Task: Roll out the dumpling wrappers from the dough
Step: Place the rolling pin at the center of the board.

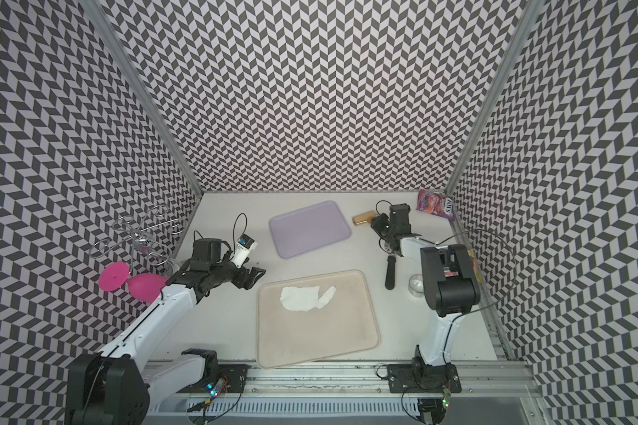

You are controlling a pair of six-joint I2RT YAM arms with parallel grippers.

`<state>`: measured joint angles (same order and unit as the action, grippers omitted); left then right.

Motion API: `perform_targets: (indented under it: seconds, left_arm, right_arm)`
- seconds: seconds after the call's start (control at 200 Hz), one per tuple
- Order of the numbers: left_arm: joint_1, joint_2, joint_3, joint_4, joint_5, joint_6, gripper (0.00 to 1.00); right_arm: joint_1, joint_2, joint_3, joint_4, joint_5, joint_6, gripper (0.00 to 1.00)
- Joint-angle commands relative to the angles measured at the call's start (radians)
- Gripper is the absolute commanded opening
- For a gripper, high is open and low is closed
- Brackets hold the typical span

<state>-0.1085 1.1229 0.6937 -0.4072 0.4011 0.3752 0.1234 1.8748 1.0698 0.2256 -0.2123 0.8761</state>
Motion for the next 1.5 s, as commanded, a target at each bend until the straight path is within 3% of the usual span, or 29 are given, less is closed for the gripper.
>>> perform_targets:
  seconds: [0.0, 0.265, 0.516, 0.681, 0.931, 1.117, 1.257, 1.492]
  left_arm:
    - [0.006, 0.008, 0.012, -0.001, 0.01, -0.005, 0.84]
    - [0.005, -0.008, 0.011, -0.006, 0.022, 0.004, 0.84]
    - [0.004, -0.01, 0.014, -0.008, 0.027, 0.004, 0.84]
    - [0.004, -0.009, 0.011, -0.007, 0.027, 0.005, 0.84]
    - [0.004, 0.003, 0.011, -0.008, 0.037, 0.007, 0.84]
    - [0.003, 0.005, 0.01, -0.013, 0.036, 0.008, 0.84]
    - [0.004, 0.011, 0.01, -0.016, 0.042, 0.011, 0.84]
    - [0.003, 0.005, 0.008, -0.016, 0.044, 0.012, 0.83]
  right_arm:
    - [0.028, -0.035, -0.039, 0.01, 0.011, -0.015, 0.34]
    - [0.045, -0.193, -0.208, -0.025, 0.046, -0.052, 0.54]
    - [0.043, -0.389, -0.169, -0.282, 0.065, -0.189, 0.65]
    - [-0.044, -0.611, -0.199, -0.493, 0.224, -0.195, 0.63]
    - [-0.275, -0.849, -0.39, -0.58, 0.28, -0.116, 0.52]
    - [-0.342, -0.812, -0.47, -0.557, 0.262, -0.093, 0.51]
    - [-0.355, -0.738, -0.483, -0.532, 0.189, -0.131, 0.48]
    - [-0.36, -0.64, -0.503, -0.477, 0.181, -0.136, 0.44]
